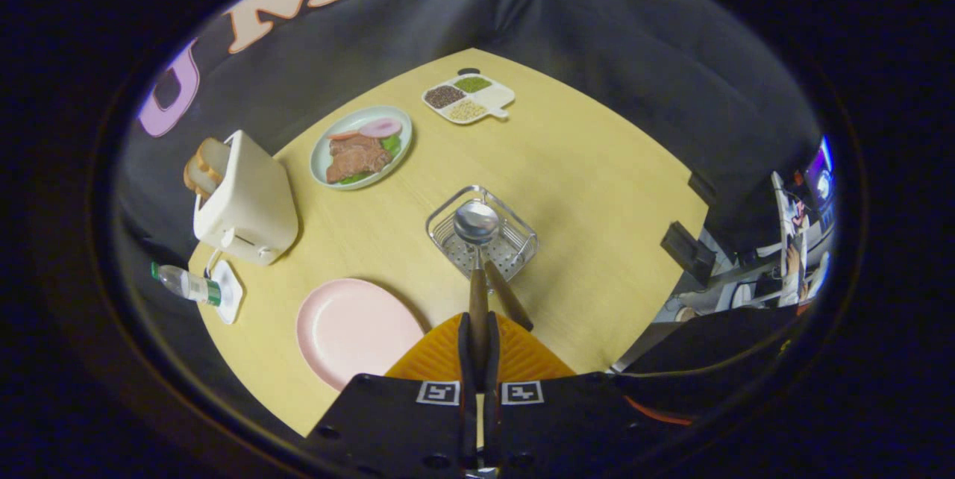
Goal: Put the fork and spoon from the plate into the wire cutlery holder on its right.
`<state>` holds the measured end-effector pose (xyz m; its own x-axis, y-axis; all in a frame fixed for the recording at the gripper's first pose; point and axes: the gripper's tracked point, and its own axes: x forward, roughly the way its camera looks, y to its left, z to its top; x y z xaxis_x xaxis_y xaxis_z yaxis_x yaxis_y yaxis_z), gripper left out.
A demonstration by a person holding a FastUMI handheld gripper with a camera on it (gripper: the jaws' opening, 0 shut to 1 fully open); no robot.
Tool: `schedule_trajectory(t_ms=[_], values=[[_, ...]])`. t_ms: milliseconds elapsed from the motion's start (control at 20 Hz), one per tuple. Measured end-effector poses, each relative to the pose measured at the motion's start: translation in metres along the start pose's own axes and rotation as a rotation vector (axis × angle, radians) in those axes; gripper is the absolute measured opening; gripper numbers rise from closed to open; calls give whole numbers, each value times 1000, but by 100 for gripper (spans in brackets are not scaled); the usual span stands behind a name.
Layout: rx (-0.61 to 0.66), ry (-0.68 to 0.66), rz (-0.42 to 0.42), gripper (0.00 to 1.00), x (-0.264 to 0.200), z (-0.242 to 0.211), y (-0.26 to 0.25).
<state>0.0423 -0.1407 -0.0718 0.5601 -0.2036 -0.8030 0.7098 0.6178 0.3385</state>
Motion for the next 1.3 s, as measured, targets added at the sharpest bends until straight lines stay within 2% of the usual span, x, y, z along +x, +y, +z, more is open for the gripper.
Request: schedule_trajectory(t_ms=[250, 550, 1150, 1300], values=[[-35, 68, -15, 8, 11, 3, -2], [-24, 60, 10, 20, 9, 16, -2], [-234, 0, 90, 96, -9, -1, -3], [-329, -47, 96, 96, -17, -6, -11]])
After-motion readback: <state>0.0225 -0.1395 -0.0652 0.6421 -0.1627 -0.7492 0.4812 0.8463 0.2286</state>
